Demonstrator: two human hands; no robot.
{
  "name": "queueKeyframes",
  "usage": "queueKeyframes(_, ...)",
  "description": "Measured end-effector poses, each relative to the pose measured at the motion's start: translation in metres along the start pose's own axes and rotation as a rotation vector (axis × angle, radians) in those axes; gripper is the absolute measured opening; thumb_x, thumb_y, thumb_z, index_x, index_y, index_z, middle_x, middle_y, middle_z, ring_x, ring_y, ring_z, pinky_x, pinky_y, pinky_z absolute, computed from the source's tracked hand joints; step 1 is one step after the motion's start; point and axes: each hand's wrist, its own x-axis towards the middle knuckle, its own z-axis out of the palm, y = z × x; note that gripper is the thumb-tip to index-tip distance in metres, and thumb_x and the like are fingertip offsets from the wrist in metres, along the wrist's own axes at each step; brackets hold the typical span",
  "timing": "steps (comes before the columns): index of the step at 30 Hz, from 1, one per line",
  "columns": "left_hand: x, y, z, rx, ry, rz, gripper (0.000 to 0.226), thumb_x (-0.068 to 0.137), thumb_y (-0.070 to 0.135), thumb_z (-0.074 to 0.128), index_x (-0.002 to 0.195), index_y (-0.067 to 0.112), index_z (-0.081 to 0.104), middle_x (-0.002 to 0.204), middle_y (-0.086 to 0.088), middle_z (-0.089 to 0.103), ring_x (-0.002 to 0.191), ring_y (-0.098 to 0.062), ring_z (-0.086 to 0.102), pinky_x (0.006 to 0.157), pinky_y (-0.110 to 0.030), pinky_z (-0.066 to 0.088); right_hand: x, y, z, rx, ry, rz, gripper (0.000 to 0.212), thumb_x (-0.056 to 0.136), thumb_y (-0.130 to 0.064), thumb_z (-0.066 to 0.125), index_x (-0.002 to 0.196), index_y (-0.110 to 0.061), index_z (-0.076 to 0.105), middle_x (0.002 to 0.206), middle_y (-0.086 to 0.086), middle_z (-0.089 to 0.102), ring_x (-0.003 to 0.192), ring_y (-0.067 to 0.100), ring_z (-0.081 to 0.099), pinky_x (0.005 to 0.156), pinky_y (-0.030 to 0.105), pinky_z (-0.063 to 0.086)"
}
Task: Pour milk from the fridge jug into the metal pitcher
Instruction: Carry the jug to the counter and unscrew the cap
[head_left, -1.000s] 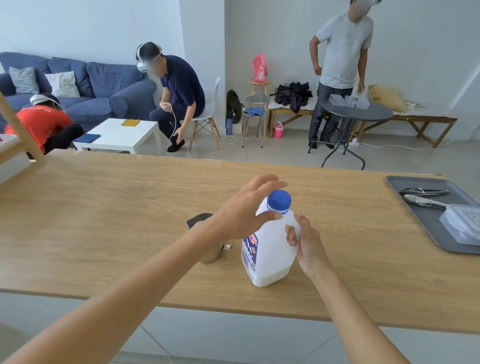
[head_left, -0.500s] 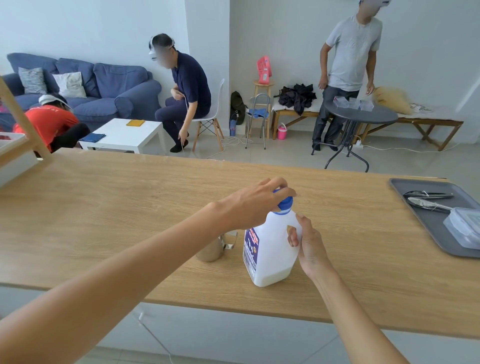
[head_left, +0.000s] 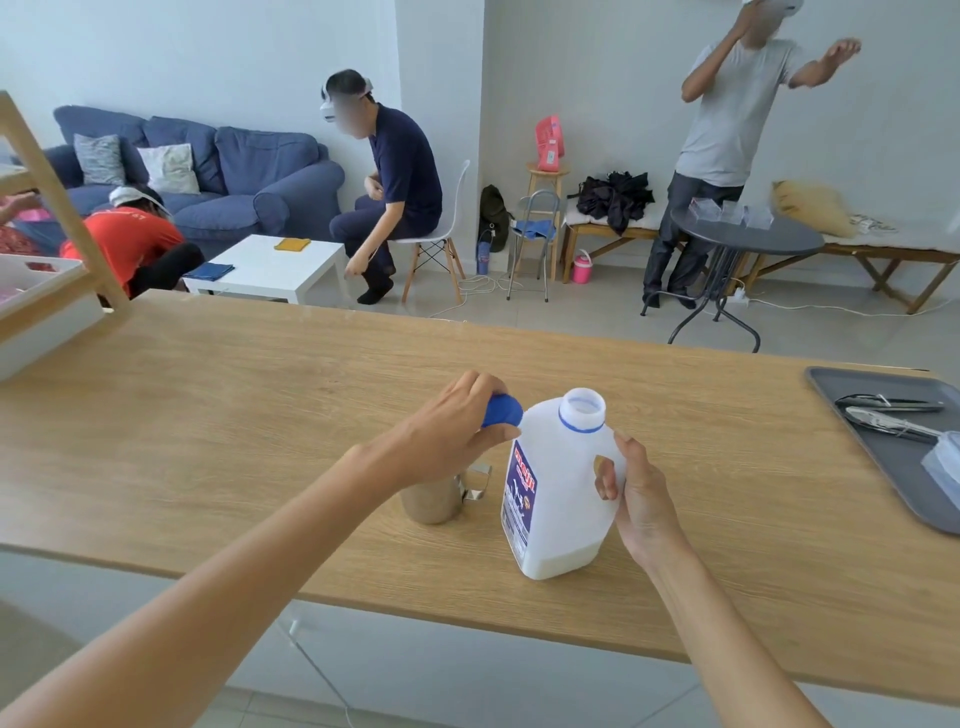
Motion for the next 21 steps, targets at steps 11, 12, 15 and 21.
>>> queueKeyframes(11, -0.059, -0.086, 0.011, 0.150, -0.104, -0.004, 0.043, 0.093, 0.030, 0.054, 0.132, 0.014, 0.042, 0.125, -0.001, 0.043, 0.103, -0.018, 0.053, 0.086, -0.027, 0.043, 0.002, 0.000, 0.007, 0.010, 0.092, -0.038, 0.044, 0.063, -0.053, 0.061, 0.048, -0.019, 0.037, 0.044, -0.003, 0.033, 0.047, 0.012, 0.030, 0.059, 0.030, 0.025)
queueKeyframes(12, -0.063, -0.095, 0.015, 0.180, -0.118, 0.012, 0.043, 0.092, 0.030, 0.055, 0.131, 0.014, 0.043, 0.125, -0.001, 0.043, 0.104, -0.019, 0.053, 0.086, -0.027, 0.044, 0.002, -0.001, 0.008, 0.012, 0.097, -0.046, 0.043, 0.065, -0.051, 0.060, 0.048, -0.019, 0.037, 0.043, -0.003, 0.033, 0.046, 0.012, 0.030, 0.059, 0.030, 0.025)
queueKeyframes(15, -0.077, -0.120, 0.033, 0.262, -0.178, 0.063, 0.042, 0.092, 0.032, 0.054, 0.129, 0.015, 0.045, 0.125, -0.001, 0.045, 0.106, -0.020, 0.052, 0.087, -0.030, 0.045, 0.003, 0.001, 0.011, 0.019, 0.110, -0.077, 0.046, 0.083, -0.041, 0.054, 0.046, -0.019, 0.037, 0.042, -0.005, 0.034, 0.043, 0.010, 0.032, 0.058, 0.030, 0.025)
queueKeyframes(21, -0.104, -0.166, 0.073, 0.307, -0.300, -0.043, 0.041, 0.090, 0.034, 0.055, 0.127, 0.018, 0.045, 0.125, 0.001, 0.045, 0.106, -0.016, 0.051, 0.093, -0.028, 0.042, 0.004, 0.004, 0.011, -0.014, 0.103, -0.102, 0.041, 0.082, -0.046, 0.052, 0.056, -0.018, 0.036, 0.044, -0.003, 0.035, 0.043, 0.013, 0.034, 0.056, 0.031, 0.027)
